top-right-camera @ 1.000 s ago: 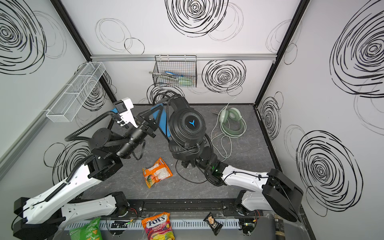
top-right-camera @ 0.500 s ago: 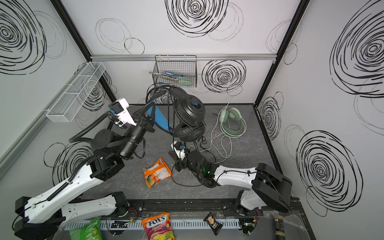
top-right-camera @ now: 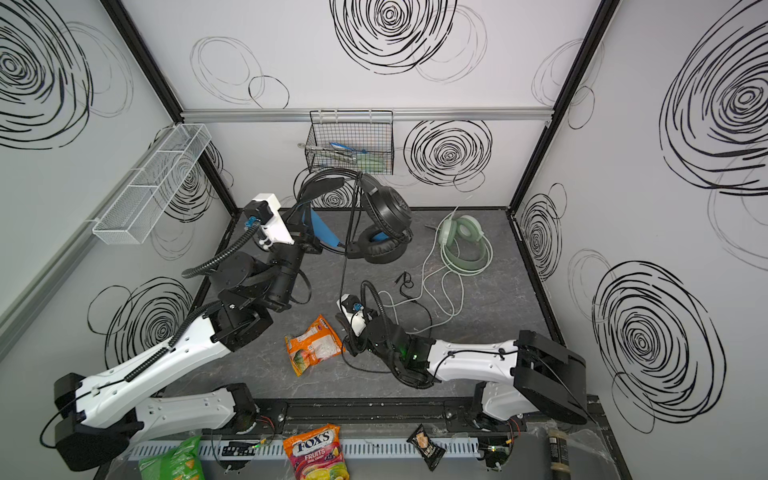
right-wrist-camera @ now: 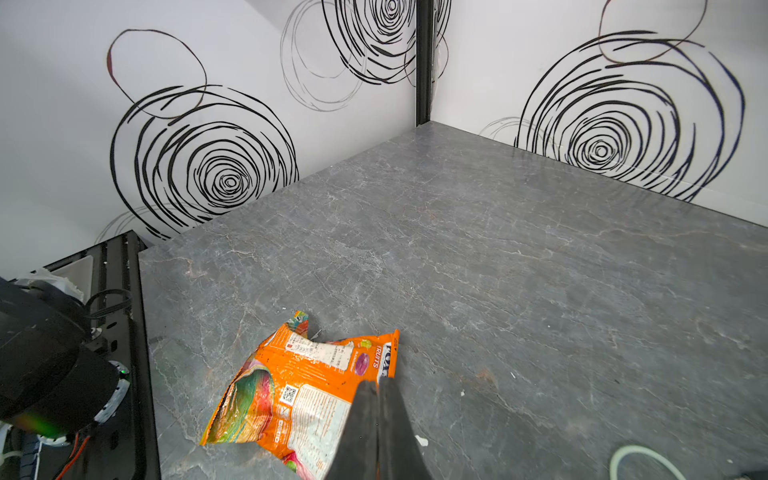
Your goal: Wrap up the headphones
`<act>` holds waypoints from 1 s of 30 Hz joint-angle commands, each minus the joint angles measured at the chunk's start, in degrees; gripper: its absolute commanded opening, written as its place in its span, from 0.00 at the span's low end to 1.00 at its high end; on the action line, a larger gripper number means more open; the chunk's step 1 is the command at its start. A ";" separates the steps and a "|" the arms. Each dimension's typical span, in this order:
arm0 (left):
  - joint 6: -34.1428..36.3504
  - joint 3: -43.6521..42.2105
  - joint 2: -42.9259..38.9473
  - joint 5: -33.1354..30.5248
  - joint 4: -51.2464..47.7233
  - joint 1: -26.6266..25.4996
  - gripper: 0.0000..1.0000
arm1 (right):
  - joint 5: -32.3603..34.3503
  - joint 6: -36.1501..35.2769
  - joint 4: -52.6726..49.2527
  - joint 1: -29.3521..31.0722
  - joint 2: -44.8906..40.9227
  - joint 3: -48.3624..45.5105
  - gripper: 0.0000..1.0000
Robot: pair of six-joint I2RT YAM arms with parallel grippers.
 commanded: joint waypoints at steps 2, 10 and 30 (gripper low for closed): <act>11.02 -0.83 0.62 -5.61 18.11 -0.03 0.00 | 4.75 -4.81 -5.98 2.87 -1.98 1.57 0.00; 24.00 -4.47 3.17 -9.23 24.95 -0.06 0.00 | 10.74 -12.48 -12.60 5.96 -6.65 4.60 0.00; 33.15 -10.02 3.34 -15.46 23.23 -2.22 0.00 | 14.73 -31.50 -16.33 6.57 -27.50 3.75 0.00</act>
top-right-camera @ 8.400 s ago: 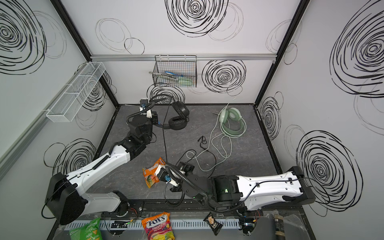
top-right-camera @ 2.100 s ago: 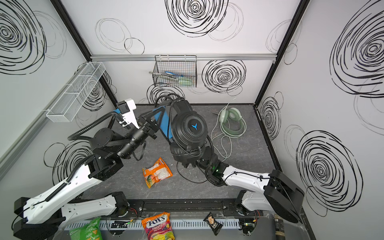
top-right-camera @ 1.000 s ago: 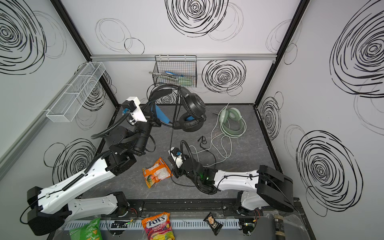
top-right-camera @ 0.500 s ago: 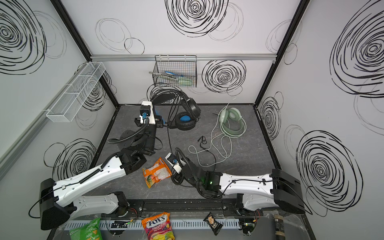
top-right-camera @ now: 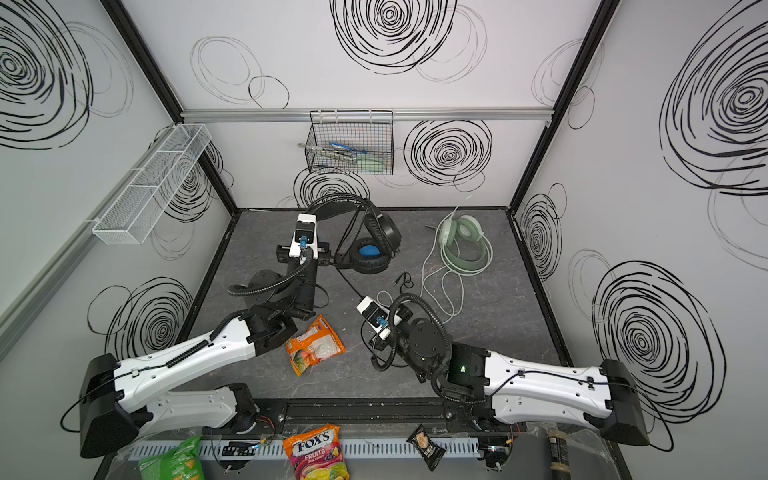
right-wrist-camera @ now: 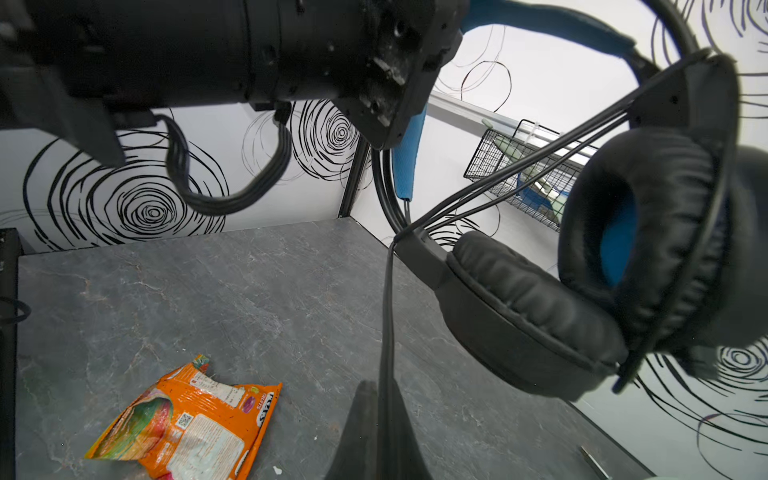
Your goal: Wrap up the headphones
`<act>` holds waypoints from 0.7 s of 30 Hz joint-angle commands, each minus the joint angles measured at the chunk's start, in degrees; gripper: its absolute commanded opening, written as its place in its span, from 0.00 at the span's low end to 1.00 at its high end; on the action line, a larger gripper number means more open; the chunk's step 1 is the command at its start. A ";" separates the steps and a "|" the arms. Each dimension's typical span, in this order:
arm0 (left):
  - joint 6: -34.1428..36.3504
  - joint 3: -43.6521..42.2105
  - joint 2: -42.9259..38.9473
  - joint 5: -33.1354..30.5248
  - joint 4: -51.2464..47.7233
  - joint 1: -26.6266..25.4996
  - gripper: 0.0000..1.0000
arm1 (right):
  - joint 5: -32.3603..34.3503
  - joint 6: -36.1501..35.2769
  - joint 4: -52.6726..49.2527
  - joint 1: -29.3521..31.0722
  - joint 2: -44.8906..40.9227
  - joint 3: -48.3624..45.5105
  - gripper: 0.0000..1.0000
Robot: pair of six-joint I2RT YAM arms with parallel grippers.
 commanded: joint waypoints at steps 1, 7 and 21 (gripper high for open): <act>3.34 0.29 -0.76 -4.15 5.57 0.03 0.00 | -0.39 -3.96 -0.97 0.55 -1.78 1.05 0.00; 4.94 -0.85 -0.93 -6.67 5.08 -0.53 0.00 | -4.62 -4.52 -0.68 0.65 -2.83 0.93 0.00; -0.02 2.54 1.73 -5.44 -8.62 -2.49 0.00 | -4.86 -5.39 3.49 5.06 0.11 3.58 0.00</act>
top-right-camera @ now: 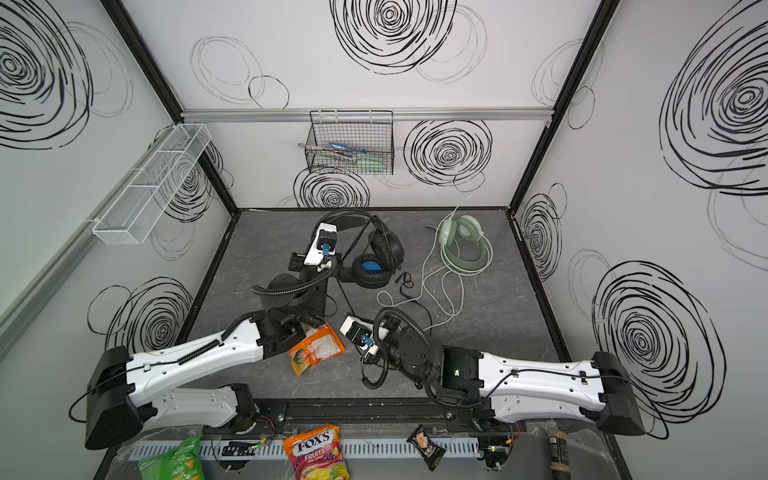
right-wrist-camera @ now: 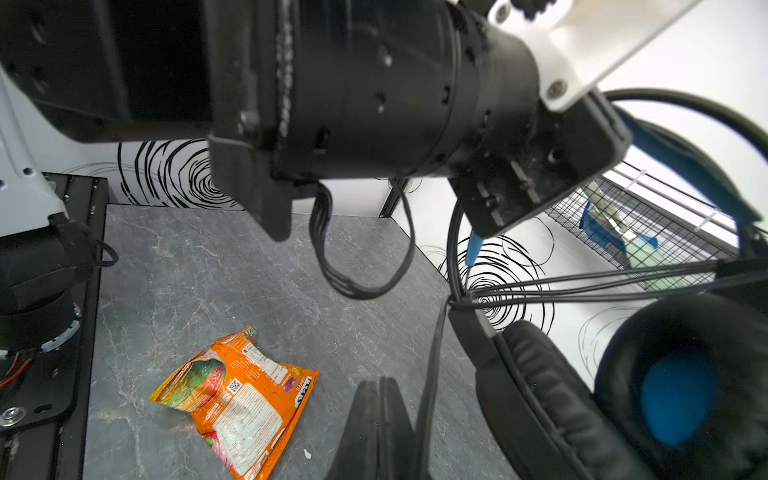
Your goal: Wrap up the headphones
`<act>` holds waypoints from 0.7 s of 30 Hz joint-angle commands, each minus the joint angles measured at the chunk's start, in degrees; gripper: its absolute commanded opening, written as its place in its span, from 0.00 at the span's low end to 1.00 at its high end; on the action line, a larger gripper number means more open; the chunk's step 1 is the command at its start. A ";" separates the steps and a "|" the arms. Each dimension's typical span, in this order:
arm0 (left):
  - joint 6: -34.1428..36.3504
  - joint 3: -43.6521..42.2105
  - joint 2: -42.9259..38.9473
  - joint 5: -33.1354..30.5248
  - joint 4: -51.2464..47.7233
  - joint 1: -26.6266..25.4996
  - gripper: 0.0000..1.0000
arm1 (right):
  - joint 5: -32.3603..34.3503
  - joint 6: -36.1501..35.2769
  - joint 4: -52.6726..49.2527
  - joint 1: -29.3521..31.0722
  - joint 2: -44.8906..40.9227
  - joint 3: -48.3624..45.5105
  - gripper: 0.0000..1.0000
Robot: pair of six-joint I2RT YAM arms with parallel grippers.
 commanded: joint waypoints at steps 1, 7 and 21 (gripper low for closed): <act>-3.73 4.00 -0.78 -0.87 -5.62 0.72 0.00 | -0.07 -1.88 4.19 0.97 -3.01 2.17 0.00; -4.25 2.78 -1.97 -3.85 -13.97 -1.17 0.00 | 3.92 -1.77 3.99 0.36 -4.79 -0.14 0.01; -5.23 4.78 -5.22 -7.75 -32.30 -6.71 0.00 | 5.68 -1.64 -2.96 -3.80 -5.95 -1.42 0.08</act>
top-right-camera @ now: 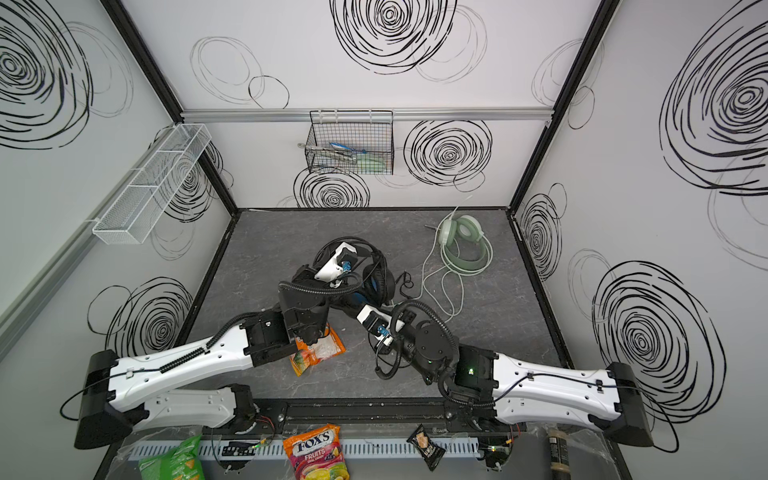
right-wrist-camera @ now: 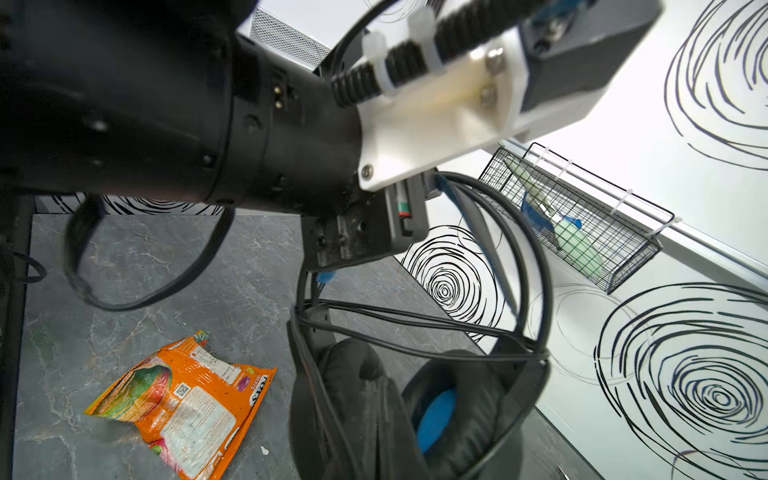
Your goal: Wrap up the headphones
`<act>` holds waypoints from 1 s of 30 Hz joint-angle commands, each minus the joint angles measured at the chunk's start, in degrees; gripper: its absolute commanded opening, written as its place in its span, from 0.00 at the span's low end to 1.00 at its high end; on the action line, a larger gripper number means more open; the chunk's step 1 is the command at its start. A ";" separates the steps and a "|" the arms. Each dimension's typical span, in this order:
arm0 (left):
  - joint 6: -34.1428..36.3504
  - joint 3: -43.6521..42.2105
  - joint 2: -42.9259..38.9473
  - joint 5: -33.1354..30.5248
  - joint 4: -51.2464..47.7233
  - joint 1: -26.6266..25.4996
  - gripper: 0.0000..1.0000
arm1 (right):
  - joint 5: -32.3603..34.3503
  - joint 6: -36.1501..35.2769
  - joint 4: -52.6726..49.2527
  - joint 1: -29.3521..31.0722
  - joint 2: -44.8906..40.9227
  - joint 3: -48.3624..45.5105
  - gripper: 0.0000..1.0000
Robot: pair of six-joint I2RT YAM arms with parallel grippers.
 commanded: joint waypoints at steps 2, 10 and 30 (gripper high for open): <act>1.26 2.00 -1.99 -5.80 -2.29 -1.43 0.00 | 2.95 -0.88 -1.27 -0.30 -0.34 0.29 0.08; 6.16 0.96 -4.33 -10.97 -1.27 -2.36 0.00 | 10.04 -1.95 0.32 -1.03 0.89 0.18 0.07; 5.21 0.90 -8.34 -11.44 -15.11 -7.72 0.00 | 9.14 0.59 2.30 -5.80 0.94 0.17 0.09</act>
